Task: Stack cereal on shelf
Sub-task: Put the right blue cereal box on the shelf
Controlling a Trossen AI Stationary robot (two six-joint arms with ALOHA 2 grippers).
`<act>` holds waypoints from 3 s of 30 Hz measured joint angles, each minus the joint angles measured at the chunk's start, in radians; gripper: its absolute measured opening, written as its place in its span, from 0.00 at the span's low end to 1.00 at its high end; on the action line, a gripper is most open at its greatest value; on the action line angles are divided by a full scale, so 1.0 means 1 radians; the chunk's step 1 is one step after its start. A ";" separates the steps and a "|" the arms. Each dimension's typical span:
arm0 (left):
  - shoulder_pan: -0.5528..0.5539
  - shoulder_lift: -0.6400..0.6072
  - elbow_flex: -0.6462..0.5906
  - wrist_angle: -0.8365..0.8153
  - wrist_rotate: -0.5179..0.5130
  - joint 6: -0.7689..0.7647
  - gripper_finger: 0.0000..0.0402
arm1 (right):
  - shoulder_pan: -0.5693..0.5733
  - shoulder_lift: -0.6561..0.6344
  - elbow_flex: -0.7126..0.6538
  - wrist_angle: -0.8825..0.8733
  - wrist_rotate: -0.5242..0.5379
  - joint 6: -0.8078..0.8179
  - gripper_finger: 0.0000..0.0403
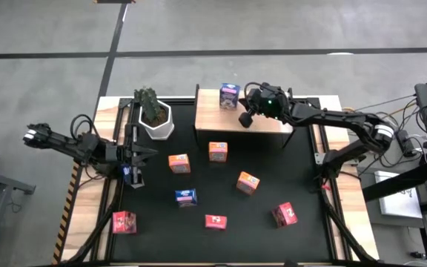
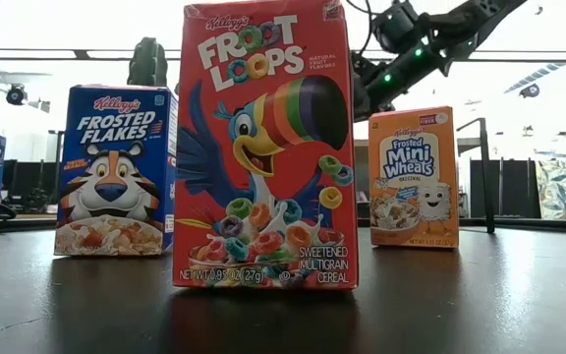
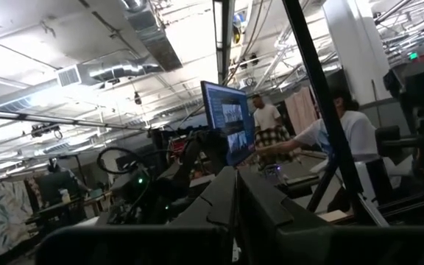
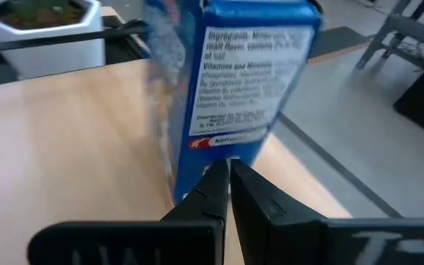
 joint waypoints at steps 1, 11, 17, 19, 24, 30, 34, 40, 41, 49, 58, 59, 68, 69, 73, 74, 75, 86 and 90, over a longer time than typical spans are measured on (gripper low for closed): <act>0.000 0.000 0.000 0.000 0.000 0.007 0.00 | -0.006 0.010 0.000 0.015 0.000 -0.005 0.02; 0.000 0.000 0.000 0.000 0.000 0.018 0.00 | -0.008 0.088 0.002 0.090 -0.022 -0.021 0.02; 0.000 0.000 -0.001 0.000 0.000 0.029 0.00 | -0.007 0.095 0.002 0.126 -0.073 -0.010 0.02; 0.000 0.000 -0.001 0.000 0.000 0.029 0.00 | -0.007 0.095 0.002 0.142 -0.076 -0.001 0.02; 0.000 0.000 -0.001 0.000 0.000 0.036 0.00 | -0.007 0.095 0.001 0.185 -0.099 0.002 0.02; 0.000 0.002 -0.001 0.000 0.000 0.044 0.00 | -0.007 0.095 0.001 0.246 -0.100 0.000 0.02; 0.000 0.002 -0.001 0.000 0.000 0.057 0.00 | -0.007 0.095 0.001 0.257 -0.101 0.013 0.02; 0.000 0.002 -0.002 0.007 0.000 0.078 0.00 | -0.007 0.095 0.001 0.294 -0.125 0.022 0.02; 0.000 0.002 -0.002 0.008 0.000 0.080 0.00 | -0.007 0.095 0.001 0.296 -0.125 0.022 0.02; 0.000 0.002 -0.002 0.013 0.000 0.118 0.00 | -0.007 0.095 0.001 0.361 -0.125 0.017 0.02; 0.000 -0.005 0.001 0.019 0.000 0.148 0.00 | -0.007 0.134 0.009 0.392 -0.127 0.018 0.02; 0.000 -0.005 0.002 0.019 0.000 0.151 0.00 | -0.007 0.145 0.017 0.390 -0.127 0.021 0.02; 0.000 -0.006 0.003 0.017 0.000 0.167 0.00 | 0.004 0.216 0.156 0.225 -0.126 0.018 0.02; 0.000 -0.006 0.003 0.017 0.000 0.167 0.00 | 0.006 0.219 0.175 0.191 -0.125 0.014 0.02; 0.000 -0.006 0.003 0.011 0.000 0.166 0.00 | 0.020 0.214 0.246 0.021 -0.080 -0.002 0.02; 0.000 -0.006 0.003 0.009 0.000 0.165 0.00 | 0.023 0.209 0.261 -0.021 -0.064 -0.004 0.02; 0.000 -0.006 0.004 0.008 0.000 0.162 0.00 | 0.026 0.202 0.275 -0.060 -0.051 -0.005 0.02; 0.000 -0.007 0.004 0.008 0.000 0.145 0.00 | 0.126 0.088 0.321 -0.236 -0.005 -0.002 0.02; 0.000 -0.006 0.004 0.008 0.000 0.145 0.00 | 0.185 0.102 0.303 -0.233 -0.012 -0.005 0.02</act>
